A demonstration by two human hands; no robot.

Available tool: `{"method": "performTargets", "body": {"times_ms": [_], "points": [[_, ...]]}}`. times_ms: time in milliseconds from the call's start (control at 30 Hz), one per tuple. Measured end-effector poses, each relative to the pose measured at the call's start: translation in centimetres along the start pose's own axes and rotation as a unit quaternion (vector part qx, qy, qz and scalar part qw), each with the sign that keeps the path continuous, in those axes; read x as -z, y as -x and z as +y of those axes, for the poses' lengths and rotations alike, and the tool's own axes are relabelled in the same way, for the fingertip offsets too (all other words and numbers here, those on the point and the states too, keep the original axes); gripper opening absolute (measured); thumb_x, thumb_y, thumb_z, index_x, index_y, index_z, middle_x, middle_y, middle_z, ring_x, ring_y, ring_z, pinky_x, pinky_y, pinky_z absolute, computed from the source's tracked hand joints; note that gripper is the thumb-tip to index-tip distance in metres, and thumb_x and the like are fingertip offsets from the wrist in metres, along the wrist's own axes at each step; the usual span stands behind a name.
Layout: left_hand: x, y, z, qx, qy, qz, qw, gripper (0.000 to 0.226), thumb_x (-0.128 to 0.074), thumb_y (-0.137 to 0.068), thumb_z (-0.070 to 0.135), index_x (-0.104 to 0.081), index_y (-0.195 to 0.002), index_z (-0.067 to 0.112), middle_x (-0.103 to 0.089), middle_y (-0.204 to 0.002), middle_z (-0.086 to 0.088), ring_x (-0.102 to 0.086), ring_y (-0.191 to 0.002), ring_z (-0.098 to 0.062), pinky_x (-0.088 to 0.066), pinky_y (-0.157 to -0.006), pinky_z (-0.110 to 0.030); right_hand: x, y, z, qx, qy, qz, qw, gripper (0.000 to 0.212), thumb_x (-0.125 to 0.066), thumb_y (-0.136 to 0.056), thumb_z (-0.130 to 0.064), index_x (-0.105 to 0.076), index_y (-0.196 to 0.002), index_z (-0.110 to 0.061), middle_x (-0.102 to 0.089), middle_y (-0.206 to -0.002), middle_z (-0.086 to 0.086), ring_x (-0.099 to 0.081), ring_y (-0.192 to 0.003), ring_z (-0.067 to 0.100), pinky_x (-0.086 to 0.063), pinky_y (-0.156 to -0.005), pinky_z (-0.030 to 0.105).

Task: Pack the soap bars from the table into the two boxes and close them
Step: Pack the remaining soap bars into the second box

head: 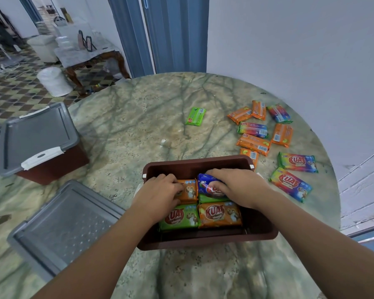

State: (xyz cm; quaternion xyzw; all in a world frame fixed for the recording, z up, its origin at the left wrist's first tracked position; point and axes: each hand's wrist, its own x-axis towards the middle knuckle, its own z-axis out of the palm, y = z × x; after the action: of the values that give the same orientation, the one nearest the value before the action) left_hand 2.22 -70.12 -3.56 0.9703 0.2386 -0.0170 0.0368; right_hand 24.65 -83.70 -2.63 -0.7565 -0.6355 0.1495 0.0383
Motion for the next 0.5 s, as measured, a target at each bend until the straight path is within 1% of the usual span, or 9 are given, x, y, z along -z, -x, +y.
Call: {"method": "performTargets", "body": {"times_ms": [100, 167, 233, 300, 400, 433, 500], "points": [[-0.05, 0.02, -0.04, 0.0, -0.001, 0.011, 1.0, 0.043, -0.062, -0.095, 0.047, -0.059, -0.136, 0.036, -0.056, -0.13, 0.01, -0.051, -0.114, -0.015, -0.044, -0.095, -0.033, 0.16, -0.12, -0.18, 0.001, 0.009, -0.005, 1.0, 0.048, -0.029, -0.107, -0.058, -0.033, -0.152, -0.043, -0.058, -0.144, -0.014, -0.06, -0.124, 0.016, -0.055, -0.092, 0.042], [-0.06, 0.04, -0.03, -0.001, -0.005, 0.011, 1.0, 0.044, -0.061, -0.095, 0.048, -0.058, -0.137, 0.036, -0.055, -0.131, 0.01, -0.052, -0.114, -0.015, -0.043, -0.095, -0.033, 0.21, -0.21, -0.41, 0.01, 0.023, -0.021, 0.999, 0.047, -0.031, -0.107, -0.055, -0.031, -0.153, -0.043, -0.059, -0.142, -0.012, -0.061, -0.119, 0.018, -0.056, -0.089, 0.041], [-0.01, 0.03, 0.03, -0.002, -0.009, 0.01, 1.0, 0.044, -0.06, -0.095, 0.048, -0.057, -0.138, 0.036, -0.055, -0.131, 0.01, -0.053, -0.114, -0.016, -0.042, -0.096, -0.034, 0.25, -0.27, -0.5, 0.005, 0.02, -0.026, 0.999, 0.049, -0.039, -0.105, -0.056, -0.028, -0.151, -0.045, -0.057, -0.138, -0.011, -0.063, -0.111, 0.018, -0.058, -0.082, 0.041], [0.03, 0.05, 0.09, -0.002, -0.011, 0.009, 1.0, 0.043, -0.06, -0.096, 0.047, -0.057, -0.138, 0.037, -0.055, -0.132, 0.01, -0.053, -0.115, -0.016, -0.042, -0.097, -0.034, 0.26, -0.33, -0.44, -0.002, 0.013, -0.028, 1.0, 0.059, -0.053, -0.098, -0.06, -0.028, -0.15, -0.044, -0.054, -0.136, -0.011, -0.063, -0.109, 0.016, -0.058, -0.079, 0.037], [0.03, 0.12, 0.12, -0.003, -0.012, 0.008, 1.0, 0.04, -0.059, -0.097, 0.045, -0.059, -0.136, 0.037, -0.054, -0.133, 0.01, -0.052, -0.115, -0.016, -0.04, -0.096, -0.033, 0.13, -0.25, -0.5, 0.002, 0.04, -0.035, 0.999, 0.079, -0.071, -0.085, -0.062, -0.03, -0.148, -0.038, -0.052, -0.137, -0.009, -0.056, -0.12, 0.016, -0.054, -0.087, 0.036], [0.05, 0.13, 0.13, -0.003, -0.012, 0.008, 1.0, 0.039, -0.059, -0.097, 0.045, -0.06, -0.135, 0.037, -0.054, -0.134, 0.01, -0.053, -0.115, -0.016, -0.04, -0.096, -0.033, 0.07, -0.25, -0.51, 0.007, 0.053, -0.037, 0.998, 0.083, -0.075, -0.082, -0.061, -0.031, -0.149, -0.037, -0.05, -0.138, -0.009, -0.053, -0.124, 0.016, -0.053, -0.091, 0.036], [0.12, 0.07, 0.16, -0.004, -0.012, 0.006, 1.0, 0.039, -0.059, -0.097, 0.044, -0.06, -0.136, 0.037, -0.055, -0.134, 0.01, -0.053, -0.115, -0.016, -0.041, -0.096, -0.033, 0.04, -0.33, -0.45, 0.021, 0.078, -0.042, 0.996, 0.082, -0.075, -0.084, -0.057, -0.034, -0.152, -0.036, -0.046, -0.14, -0.008, -0.047, -0.127, 0.017, -0.051, -0.094, 0.037]]}}
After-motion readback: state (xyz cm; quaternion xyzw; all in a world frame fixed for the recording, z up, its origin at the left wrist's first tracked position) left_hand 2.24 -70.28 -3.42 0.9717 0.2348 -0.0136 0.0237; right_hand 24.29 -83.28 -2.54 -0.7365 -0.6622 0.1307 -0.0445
